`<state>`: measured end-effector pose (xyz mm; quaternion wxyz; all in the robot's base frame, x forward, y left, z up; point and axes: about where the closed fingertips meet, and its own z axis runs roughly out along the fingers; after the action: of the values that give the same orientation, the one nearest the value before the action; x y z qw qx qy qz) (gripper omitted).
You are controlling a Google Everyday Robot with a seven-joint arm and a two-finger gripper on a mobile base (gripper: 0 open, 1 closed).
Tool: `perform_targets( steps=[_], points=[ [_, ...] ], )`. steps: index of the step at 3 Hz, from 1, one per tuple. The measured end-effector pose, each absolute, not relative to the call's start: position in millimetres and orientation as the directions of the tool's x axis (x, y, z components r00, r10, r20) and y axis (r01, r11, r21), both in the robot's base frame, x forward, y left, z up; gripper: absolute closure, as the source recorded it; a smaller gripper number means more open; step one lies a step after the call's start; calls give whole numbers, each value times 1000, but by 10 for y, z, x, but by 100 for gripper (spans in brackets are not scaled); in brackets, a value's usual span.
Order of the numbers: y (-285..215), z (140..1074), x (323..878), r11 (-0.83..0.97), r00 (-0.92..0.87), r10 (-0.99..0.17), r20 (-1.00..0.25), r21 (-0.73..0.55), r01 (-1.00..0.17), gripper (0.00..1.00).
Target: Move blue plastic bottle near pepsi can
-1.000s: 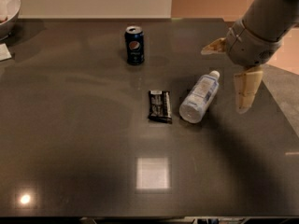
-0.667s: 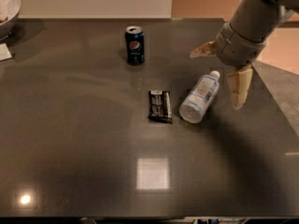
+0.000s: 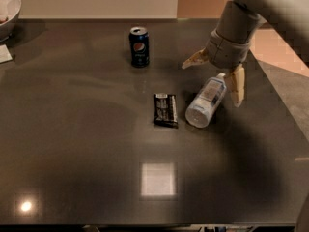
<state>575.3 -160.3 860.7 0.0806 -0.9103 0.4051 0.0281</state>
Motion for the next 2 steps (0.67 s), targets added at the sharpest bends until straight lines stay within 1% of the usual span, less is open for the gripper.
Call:
perform_targets(
  steps=[1, 2],
  points=[
    [-1589, 8444, 5841, -708, 712, -696, -96, -79, -702, 0],
    [-1629, 8343, 5873, -731, 732, -678, -73, -42, -681, 16]
  ],
)
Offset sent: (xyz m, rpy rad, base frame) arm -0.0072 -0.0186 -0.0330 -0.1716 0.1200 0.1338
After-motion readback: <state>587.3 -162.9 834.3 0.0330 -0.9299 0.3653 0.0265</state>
